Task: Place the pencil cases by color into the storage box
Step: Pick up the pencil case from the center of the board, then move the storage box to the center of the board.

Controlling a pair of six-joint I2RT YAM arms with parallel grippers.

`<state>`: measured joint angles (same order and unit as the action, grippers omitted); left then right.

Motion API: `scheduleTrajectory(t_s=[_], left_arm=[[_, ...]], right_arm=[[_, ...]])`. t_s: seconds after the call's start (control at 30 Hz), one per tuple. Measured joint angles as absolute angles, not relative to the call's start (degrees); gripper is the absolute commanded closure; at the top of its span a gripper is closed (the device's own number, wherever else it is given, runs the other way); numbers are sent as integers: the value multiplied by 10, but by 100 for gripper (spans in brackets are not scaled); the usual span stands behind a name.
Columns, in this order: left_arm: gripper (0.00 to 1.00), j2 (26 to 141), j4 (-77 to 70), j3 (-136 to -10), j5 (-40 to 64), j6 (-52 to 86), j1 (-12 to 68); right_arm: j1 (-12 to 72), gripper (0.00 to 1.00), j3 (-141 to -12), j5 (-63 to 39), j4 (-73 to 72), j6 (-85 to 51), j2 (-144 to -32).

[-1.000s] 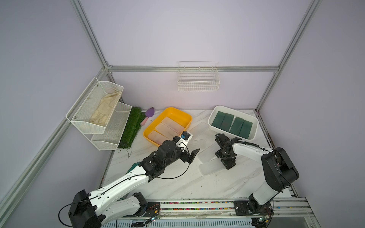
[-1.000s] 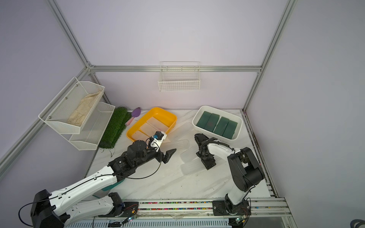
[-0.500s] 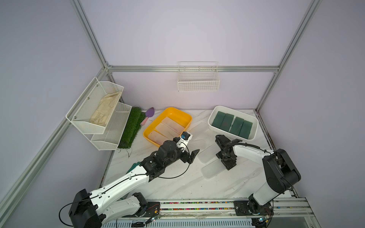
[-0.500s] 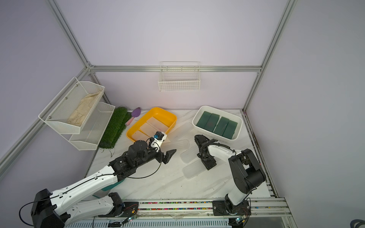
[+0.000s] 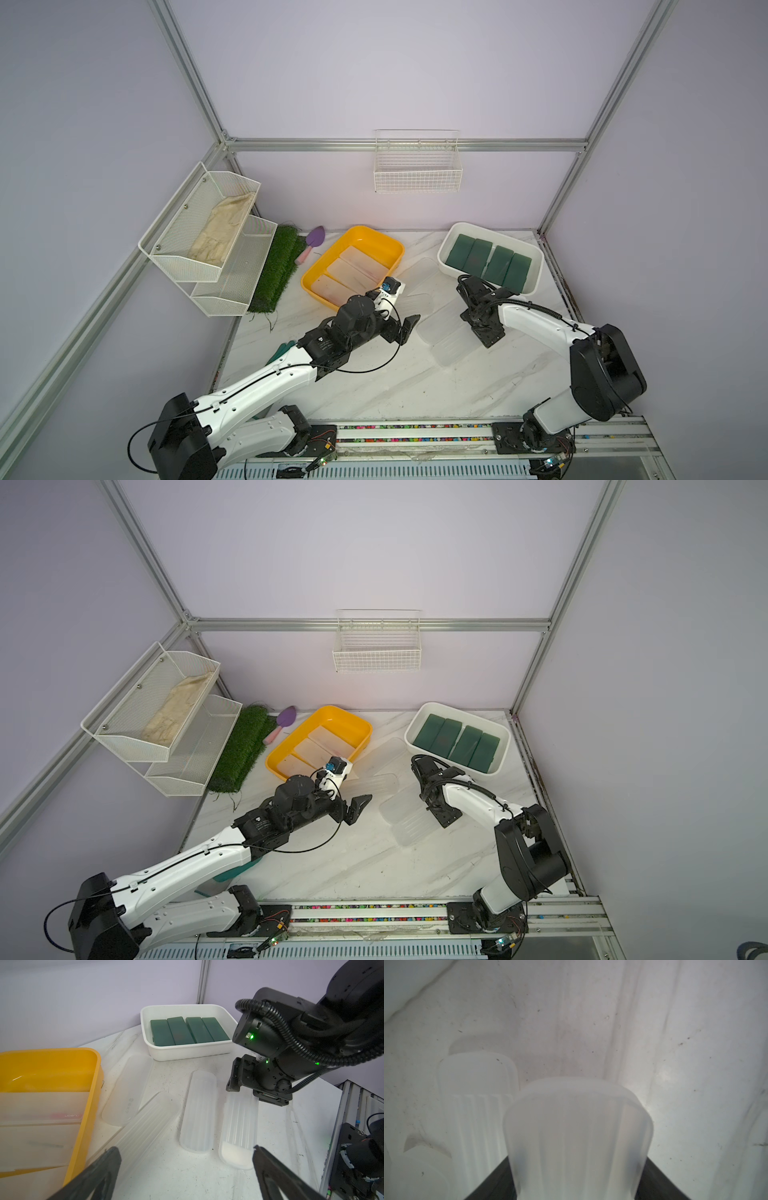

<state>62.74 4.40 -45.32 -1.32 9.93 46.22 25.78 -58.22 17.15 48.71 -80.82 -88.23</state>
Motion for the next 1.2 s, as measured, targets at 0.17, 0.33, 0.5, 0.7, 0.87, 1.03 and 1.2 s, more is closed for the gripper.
scheduleTrajectory(t_s=[0.17, 0.33, 0.5, 0.7, 0.87, 1.03, 1.2], left_arm=[[0, 637, 44, -453, -18, 109, 462], [0, 640, 53, -454, -35, 130, 462], [0, 640, 62, -454, -65, 145, 460], [0, 658, 104, -469, -75, 170, 422], [0, 690, 146, -504, -73, 194, 368], [0, 717, 185, -531, -67, 205, 335], [0, 731, 217, -542, -58, 209, 317]], right_arm=[[258, 40, -607, 199, 492, -779, -867], [258, 40, -622, 219, 492, -743, -857], [262, 41, -636, 236, 489, -706, -846], [273, 42, -668, 257, 470, -658, -842], [286, 44, -684, 267, 433, -613, -841], [296, 45, -704, 264, 383, -552, -848], [308, 44, -757, 255, 326, -475, -890]])
